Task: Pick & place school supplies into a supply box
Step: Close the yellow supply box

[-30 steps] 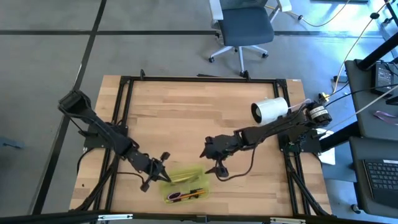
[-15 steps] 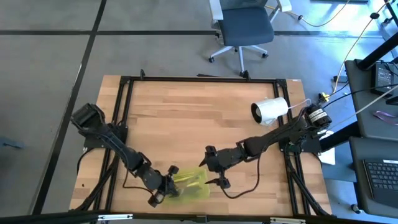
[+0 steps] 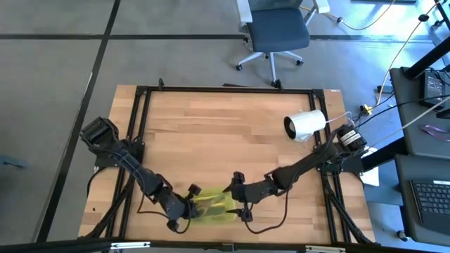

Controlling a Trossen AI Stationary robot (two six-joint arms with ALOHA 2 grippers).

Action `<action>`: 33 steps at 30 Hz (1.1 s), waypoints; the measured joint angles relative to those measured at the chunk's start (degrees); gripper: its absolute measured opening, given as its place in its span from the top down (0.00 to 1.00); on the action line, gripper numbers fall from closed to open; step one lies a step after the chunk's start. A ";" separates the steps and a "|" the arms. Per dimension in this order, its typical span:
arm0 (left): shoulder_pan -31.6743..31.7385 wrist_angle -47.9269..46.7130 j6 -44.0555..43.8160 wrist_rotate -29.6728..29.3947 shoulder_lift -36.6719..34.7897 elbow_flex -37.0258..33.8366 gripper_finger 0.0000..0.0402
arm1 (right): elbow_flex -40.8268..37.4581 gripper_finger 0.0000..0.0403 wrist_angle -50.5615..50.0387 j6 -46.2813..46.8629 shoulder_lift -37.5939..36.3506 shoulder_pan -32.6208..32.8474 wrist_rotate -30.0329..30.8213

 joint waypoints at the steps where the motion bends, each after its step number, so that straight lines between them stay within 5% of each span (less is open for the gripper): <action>1: 0.55 -0.19 0.86 0.05 0.00 -0.01 0.99 | 0.00 0.07 0.72 0.01 0.36 0.03 0.04; 15: 6.17 -7.57 7.82 -1.21 -3.12 -0.30 0.99 | 0.00 0.07 -0.46 -1.75 1.19 -0.18 4.79; 33: 6.59 -3.90 1.04 2.29 -4.55 -0.61 0.99 | 0.00 0.07 -0.27 -1.75 1.19 -0.18 5.31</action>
